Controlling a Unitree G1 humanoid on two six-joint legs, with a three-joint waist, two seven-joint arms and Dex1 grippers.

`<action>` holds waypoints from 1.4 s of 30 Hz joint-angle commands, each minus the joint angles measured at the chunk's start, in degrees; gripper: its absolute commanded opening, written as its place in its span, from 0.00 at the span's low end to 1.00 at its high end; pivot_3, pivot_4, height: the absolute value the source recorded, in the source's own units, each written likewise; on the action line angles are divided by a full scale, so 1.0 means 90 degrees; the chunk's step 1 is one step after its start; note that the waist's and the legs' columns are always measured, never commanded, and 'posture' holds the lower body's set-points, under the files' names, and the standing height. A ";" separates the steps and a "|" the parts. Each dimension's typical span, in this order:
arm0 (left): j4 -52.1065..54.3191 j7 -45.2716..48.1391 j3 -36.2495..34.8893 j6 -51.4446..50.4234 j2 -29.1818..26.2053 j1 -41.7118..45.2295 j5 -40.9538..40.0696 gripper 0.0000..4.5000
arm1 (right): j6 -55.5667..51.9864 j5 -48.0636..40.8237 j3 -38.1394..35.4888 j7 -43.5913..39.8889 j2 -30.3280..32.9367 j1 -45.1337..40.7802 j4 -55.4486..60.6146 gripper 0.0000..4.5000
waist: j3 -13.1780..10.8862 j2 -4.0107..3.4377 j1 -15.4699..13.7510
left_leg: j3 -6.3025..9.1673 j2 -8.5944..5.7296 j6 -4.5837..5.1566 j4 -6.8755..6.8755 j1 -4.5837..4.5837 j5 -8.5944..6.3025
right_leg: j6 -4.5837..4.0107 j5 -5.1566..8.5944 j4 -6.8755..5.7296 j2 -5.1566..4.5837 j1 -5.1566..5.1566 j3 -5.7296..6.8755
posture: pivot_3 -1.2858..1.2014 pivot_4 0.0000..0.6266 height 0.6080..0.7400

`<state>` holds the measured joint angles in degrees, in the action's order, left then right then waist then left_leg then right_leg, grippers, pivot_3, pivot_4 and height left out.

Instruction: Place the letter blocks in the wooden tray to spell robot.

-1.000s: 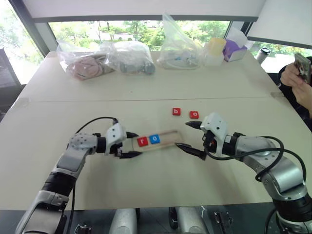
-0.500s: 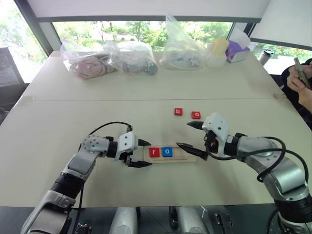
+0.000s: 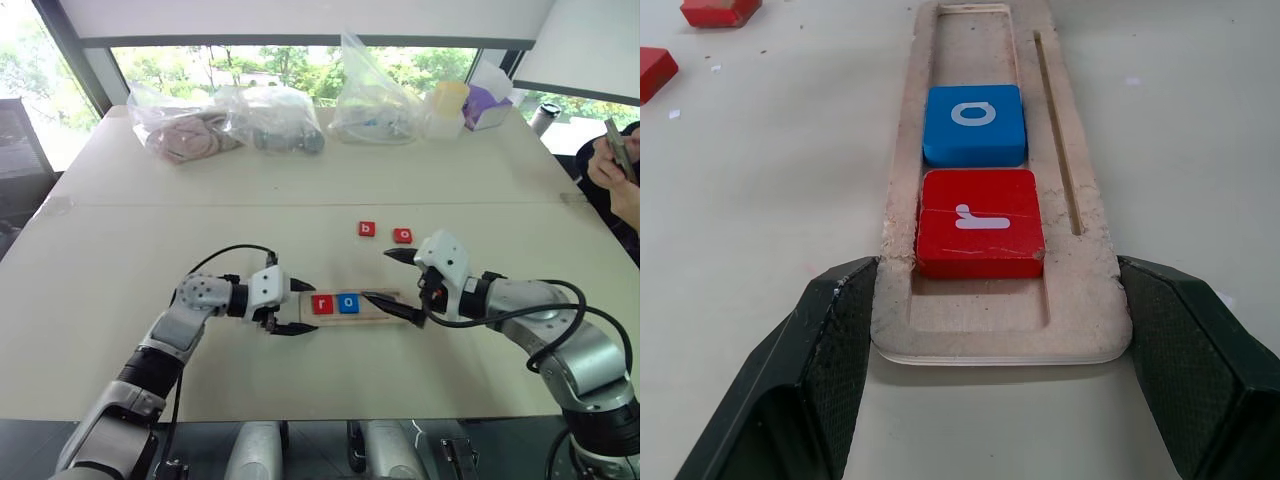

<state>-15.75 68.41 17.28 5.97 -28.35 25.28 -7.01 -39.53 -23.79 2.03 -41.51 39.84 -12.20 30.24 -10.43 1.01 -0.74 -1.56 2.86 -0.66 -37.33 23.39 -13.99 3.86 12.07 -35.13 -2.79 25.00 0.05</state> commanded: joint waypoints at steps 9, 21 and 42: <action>-0.0735 0.0223 0.0256 -0.0022 -0.0054 0.0389 0.0299 0.69 | 0.0078 -0.0002 0.0008 0.0035 -0.0007 -0.0106 0.0236 1.00 | 0.0000 0.0000 0.0008 | 0.0000 0.0000 0.0000 0.0000 -0.0001 0.0000 | 0.0000 0.0000 0.0000 0.0002 0.0000 0.0000 | 0.52 0.24 1.00; -0.1238 0.0263 0.0266 -0.0053 0.0079 0.0673 0.0403 0.81 | 0.0116 0.0041 0.0064 0.0044 0.0003 -0.0118 0.0234 1.00 | 0.0000 0.0000 0.0003 | 0.0002 0.0002 0.0001 0.0004 -0.0001 0.0000 | 0.0000 0.0000 0.0000 0.0005 0.0000 0.0001 | 0.52 0.24 1.00; 0.0935 0.0533 -0.1079 -0.1203 -0.1719 -0.0921 -0.0779 0.99 | -0.0130 0.0940 0.0610 0.1538 -0.1323 -0.1071 -0.0800 1.00 | 0.0000 0.0005 0.0371 | 0.0013 0.0025 0.0002 0.0051 -0.0005 0.0000 | -0.0032 -0.0017 -0.0036 0.0042 0.0051 0.0000 | 0.52 0.24 1.00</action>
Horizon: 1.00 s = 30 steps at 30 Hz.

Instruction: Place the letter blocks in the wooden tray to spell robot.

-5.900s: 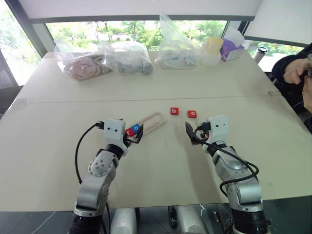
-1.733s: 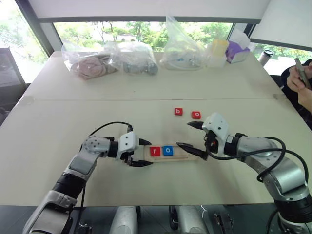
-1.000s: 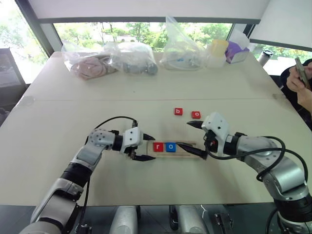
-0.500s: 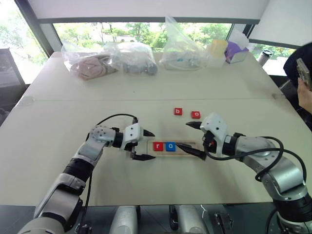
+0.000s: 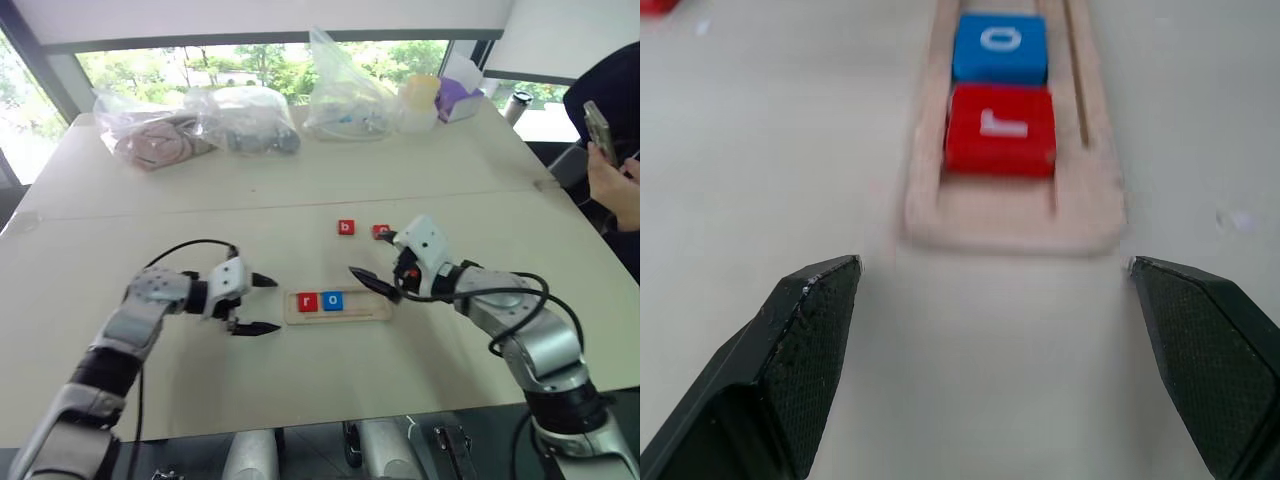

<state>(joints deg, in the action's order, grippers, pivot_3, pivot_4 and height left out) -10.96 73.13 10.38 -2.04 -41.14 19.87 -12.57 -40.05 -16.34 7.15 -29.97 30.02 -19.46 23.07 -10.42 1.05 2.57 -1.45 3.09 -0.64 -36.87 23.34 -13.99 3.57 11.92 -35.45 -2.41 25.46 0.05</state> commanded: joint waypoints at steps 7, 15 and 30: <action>0.1722 -0.0699 -0.1241 -0.1470 -0.0488 -0.0914 -0.0916 0.99 | -0.0470 0.0642 0.0196 0.1332 -0.1386 -0.1102 -0.1219 1.00 | -0.0006 -0.0001 -0.0083 | -0.0007 -0.0008 -0.0001 -0.0006 0.0013 0.0000 | -0.0007 -0.0004 0.0005 -0.0022 0.0008 0.0003 | 0.52 0.24 1.00; 0.2947 -0.1631 -0.1618 -0.2578 0.0049 -0.1079 -0.1698 0.99 | -0.0558 0.1233 -0.0012 0.2467 -0.2284 -0.1741 -0.2700 1.00 | -0.0007 -0.0001 -0.0153 | -0.0018 -0.0016 -0.0001 -0.0010 0.0021 0.0000 | -0.0006 -0.0007 0.0026 -0.0031 0.0000 -0.0001 | 0.52 0.24 1.00; 0.3469 -0.2450 -0.1575 -0.2864 0.0491 -0.1155 -0.1851 0.99 | -0.0112 0.1326 -0.0825 0.3292 -0.3099 -0.2328 -0.4744 1.00 | -0.0006 0.0000 -0.0156 | -0.0011 -0.0014 0.0000 -0.0014 0.0010 0.0001 | -0.0005 -0.0006 0.0006 -0.0019 -0.0006 -0.0001 | 0.52 0.24 1.00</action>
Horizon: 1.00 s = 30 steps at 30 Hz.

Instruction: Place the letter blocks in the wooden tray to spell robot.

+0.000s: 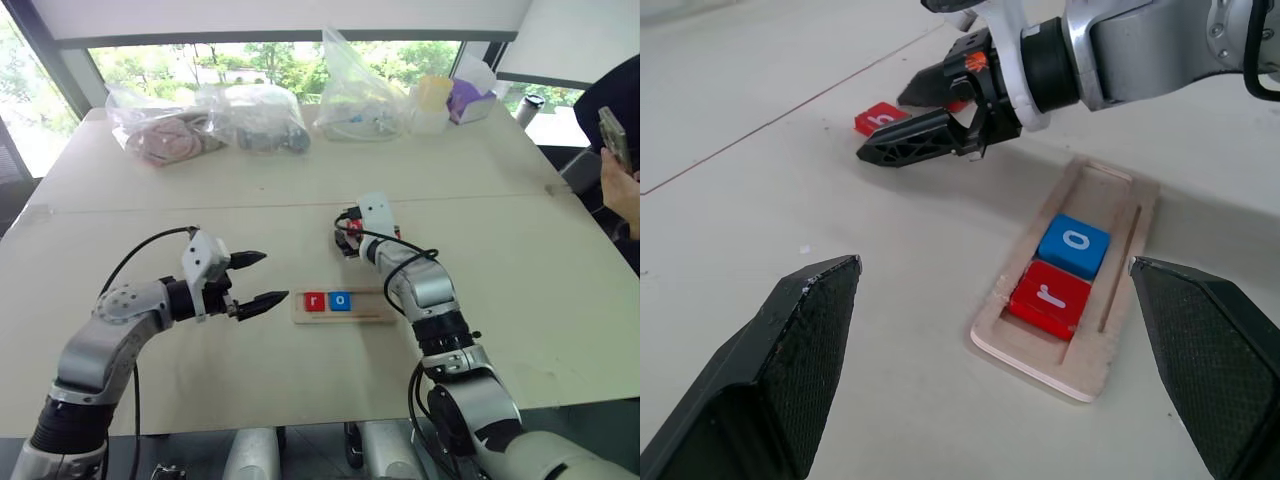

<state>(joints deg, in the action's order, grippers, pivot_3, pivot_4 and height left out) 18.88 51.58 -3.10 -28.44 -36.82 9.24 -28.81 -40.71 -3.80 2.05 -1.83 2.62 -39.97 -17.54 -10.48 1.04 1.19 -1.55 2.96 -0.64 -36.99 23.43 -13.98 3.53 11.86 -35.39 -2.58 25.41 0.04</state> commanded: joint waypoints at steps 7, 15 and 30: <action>-0.0186 -0.0162 0.0122 0.0266 0.0247 0.0302 0.0147 1.00 | -0.0172 -0.0156 -0.0578 0.0315 -0.0198 -0.0089 -0.0300 0.44 | 0.0002 0.0001 -0.0014 | 0.0002 -0.0002 0.0000 -0.0005 -0.0002 0.0000 | 0.0000 0.0000 0.0002 -0.0002 -0.0007 0.0000 | 0.52 0.24 1.00; -0.0407 -0.0059 0.0542 0.0426 0.0597 0.0526 0.0259 1.00 | -0.1067 -0.0063 -0.0155 -0.0340 0.0720 0.0580 0.1870 0.26 | 0.0000 -0.0003 -0.0064 | 0.0007 -0.0003 0.0000 0.0000 0.0003 0.0000 | 0.0008 0.0006 0.0002 0.0000 -0.0005 0.0001 | 0.52 0.24 1.00; -0.0593 0.0785 0.0767 0.0724 0.0369 0.0661 0.0277 1.00 | -0.5569 -0.1012 -0.1702 -0.1149 0.1920 0.3099 0.7406 0.26 | -0.0005 -0.0008 -0.0032 | 0.0014 -0.0001 0.0000 0.0001 0.0000 -0.0003 | 0.0024 0.0018 0.0012 0.0002 0.0001 0.0003 | 0.52 0.24 1.00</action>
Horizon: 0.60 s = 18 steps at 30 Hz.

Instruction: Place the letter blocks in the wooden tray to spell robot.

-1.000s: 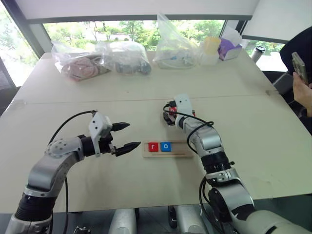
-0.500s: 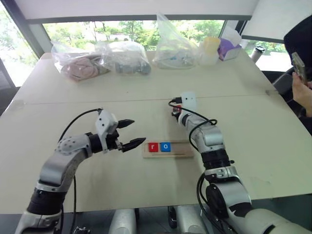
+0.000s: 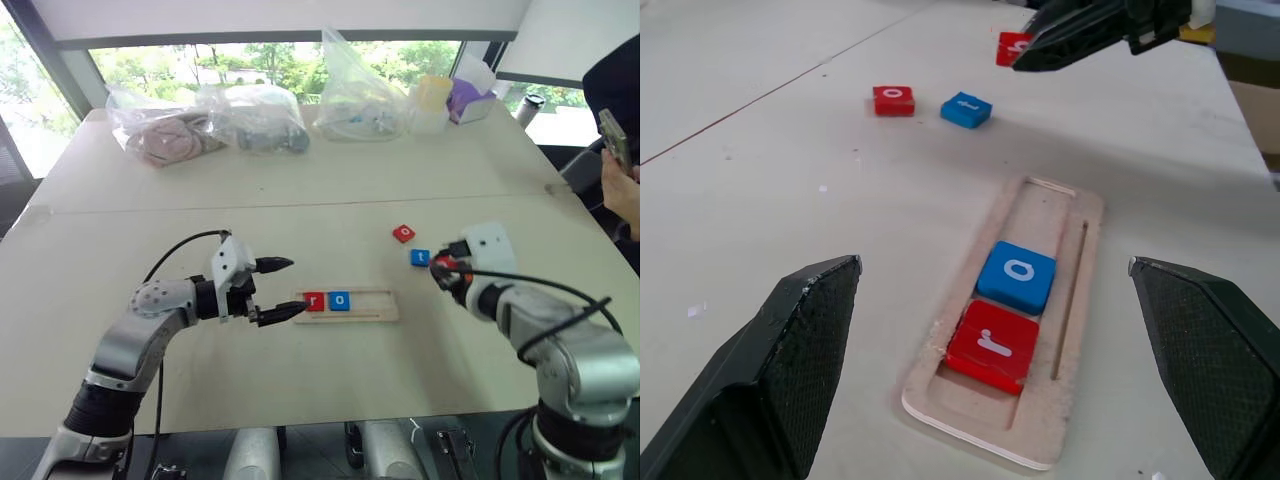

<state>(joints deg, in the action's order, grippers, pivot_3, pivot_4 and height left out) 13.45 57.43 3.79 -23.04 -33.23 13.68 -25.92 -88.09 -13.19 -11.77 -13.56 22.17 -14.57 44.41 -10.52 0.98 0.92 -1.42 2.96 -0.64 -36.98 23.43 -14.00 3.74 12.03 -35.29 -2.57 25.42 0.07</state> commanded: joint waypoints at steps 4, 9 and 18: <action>-0.0114 0.0200 0.0051 0.0126 0.0051 0.0410 -0.0012 1.00 | -0.0143 0.0180 -0.0078 0.0377 -0.0602 0.0652 0.0501 0.26 | -0.0001 -0.0002 -0.0004 | -0.0005 -0.0005 0.0000 -0.0003 0.0008 0.0000 | 0.0000 -0.0001 0.0013 -0.0010 -0.0001 0.0000 | 0.52 0.24 1.00; -0.0192 0.0271 0.0128 0.0115 0.0108 0.0587 0.0051 1.00 | 0.0303 0.0285 0.0034 0.0533 -0.0722 0.0974 0.0228 0.26 | 0.0000 0.0000 -0.0005 | -0.0009 -0.0009 -0.0001 -0.0001 0.0010 0.0000 | 0.0000 -0.0001 0.0020 -0.0015 -0.0002 -0.0002 | 0.52 0.24 1.00; -0.0096 0.0285 0.0066 0.0096 -0.0055 0.0479 0.0053 1.00 | 0.2161 -0.0330 0.0293 -0.1629 0.1542 0.1070 -0.0243 0.99 | -0.0015 -0.0011 0.0006 | -0.0008 -0.0009 0.0000 -0.0005 0.0010 0.0000 | 0.0002 0.0000 0.0021 -0.0014 -0.0003 -0.0001 | 0.52 0.24 1.00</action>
<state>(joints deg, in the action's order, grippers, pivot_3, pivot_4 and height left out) 10.97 59.70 5.47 -23.03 -32.95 18.18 -25.36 -76.12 -14.04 -9.09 -19.69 31.00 -4.57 41.94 -10.65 0.88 0.98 -1.55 2.82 -0.64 -37.00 23.53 -14.01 3.77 12.03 -35.09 -2.77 25.39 0.02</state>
